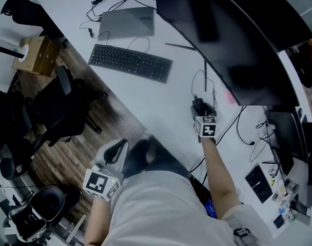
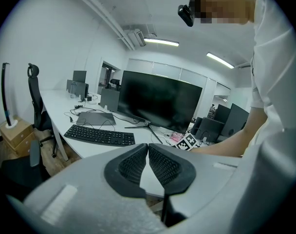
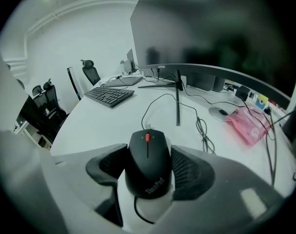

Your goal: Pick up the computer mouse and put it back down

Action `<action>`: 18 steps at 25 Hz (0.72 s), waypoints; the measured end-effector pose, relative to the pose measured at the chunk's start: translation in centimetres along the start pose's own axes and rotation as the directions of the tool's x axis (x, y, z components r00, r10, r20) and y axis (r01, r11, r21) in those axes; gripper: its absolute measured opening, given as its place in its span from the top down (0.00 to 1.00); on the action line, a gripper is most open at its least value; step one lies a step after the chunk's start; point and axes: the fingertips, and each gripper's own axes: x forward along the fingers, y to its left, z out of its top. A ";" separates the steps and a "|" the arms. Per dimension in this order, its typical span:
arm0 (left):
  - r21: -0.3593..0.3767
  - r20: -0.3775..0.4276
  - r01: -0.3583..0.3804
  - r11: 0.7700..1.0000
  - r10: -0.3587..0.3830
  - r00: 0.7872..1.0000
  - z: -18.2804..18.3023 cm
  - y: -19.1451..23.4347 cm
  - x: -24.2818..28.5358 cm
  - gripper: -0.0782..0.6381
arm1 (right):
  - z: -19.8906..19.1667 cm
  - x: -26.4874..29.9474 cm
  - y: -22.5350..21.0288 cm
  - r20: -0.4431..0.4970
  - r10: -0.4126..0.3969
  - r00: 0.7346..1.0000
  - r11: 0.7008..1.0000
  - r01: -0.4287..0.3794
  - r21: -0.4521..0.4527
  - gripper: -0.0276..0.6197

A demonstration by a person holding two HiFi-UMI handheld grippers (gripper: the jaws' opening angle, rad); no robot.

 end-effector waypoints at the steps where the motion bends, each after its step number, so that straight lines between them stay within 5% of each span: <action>1: -0.001 -0.001 0.001 1.000 -0.001 1.000 0.1 0.0 0.0 0.87 | 0.0 0.0 0.0 -0.003 0.000 1.000 1.000 0.000 0.001 0.53; 18: 0.041 0.029 0.119 0.992 -0.120 0.992 1.6 -1.6 2.1 0.87 | 3.3 -7.5 -0.4 0.114 -0.014 0.993 0.998 0.007 0.063 0.53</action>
